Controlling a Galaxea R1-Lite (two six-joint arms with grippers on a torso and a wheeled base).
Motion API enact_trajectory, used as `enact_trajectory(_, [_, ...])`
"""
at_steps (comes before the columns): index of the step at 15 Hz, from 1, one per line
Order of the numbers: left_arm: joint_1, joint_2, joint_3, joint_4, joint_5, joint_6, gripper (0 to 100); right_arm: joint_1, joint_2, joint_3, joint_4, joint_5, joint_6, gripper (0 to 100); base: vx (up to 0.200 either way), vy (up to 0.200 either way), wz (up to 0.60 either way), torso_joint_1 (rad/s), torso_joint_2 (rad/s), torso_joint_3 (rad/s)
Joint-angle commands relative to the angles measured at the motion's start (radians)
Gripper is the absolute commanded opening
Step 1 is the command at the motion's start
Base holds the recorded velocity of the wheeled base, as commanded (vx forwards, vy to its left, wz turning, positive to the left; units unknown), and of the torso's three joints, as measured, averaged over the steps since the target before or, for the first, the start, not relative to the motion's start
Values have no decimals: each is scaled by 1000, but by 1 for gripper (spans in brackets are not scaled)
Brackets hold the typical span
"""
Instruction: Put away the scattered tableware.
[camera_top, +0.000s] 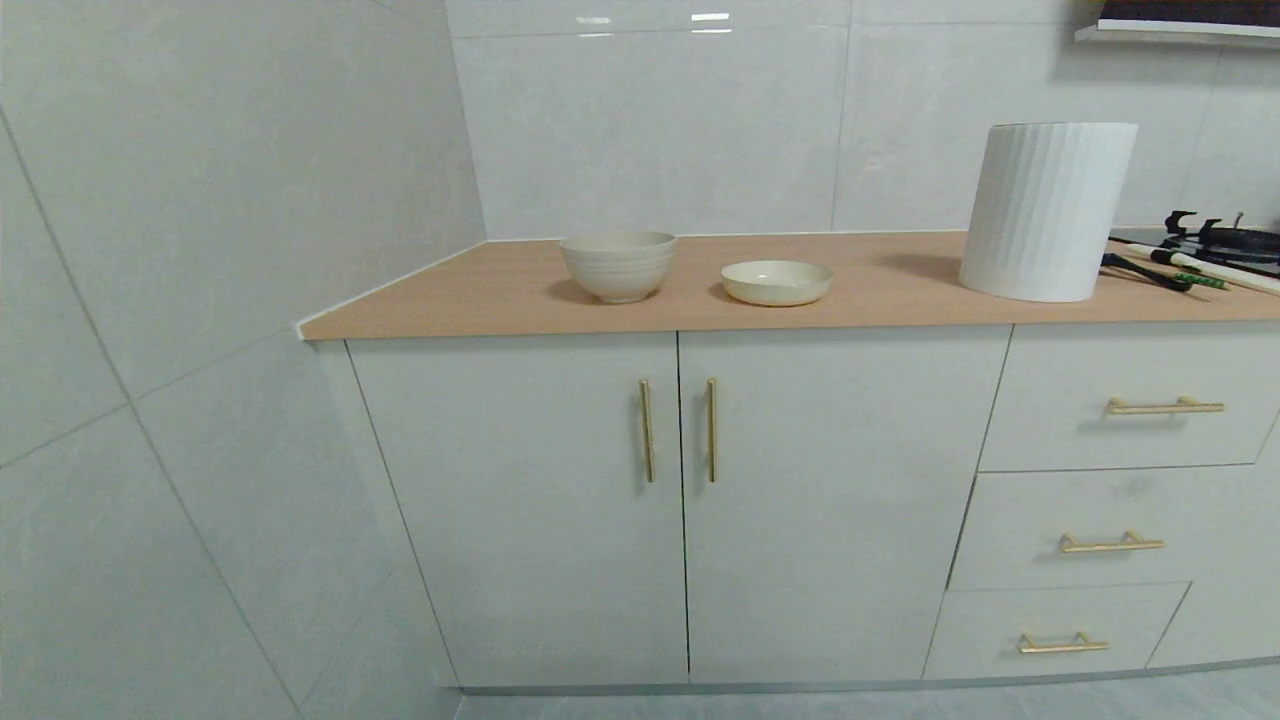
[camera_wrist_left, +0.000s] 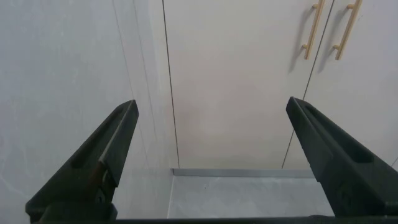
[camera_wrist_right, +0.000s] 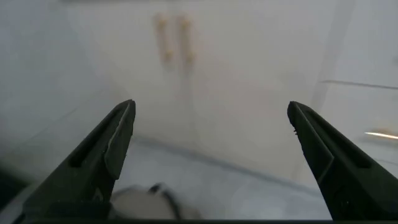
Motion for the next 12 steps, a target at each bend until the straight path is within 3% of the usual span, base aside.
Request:
enact_trajectory(1, [0, 0, 0, 0, 1, 0, 100, 114, 483, -160, -111, 126, 12, 100, 0, 0, 0, 0, 0, 0])
enact_trajectory(5, [0, 0, 0, 0, 1, 0, 100, 189, 754, -235, -249, 129, 10, 100, 0, 0, 0, 0, 0, 0])
enact_trajectory(7, [0, 0, 0, 0, 1, 0, 100, 241, 964, -326, -398, 128, 13, 100, 0, 0, 0, 0, 0, 0])
enact_trajectory(12, [0, 0, 0, 0, 1, 0, 100, 348, 1274, -567, -422, 129, 30, 100, 0, 0, 0, 0, 0, 0])
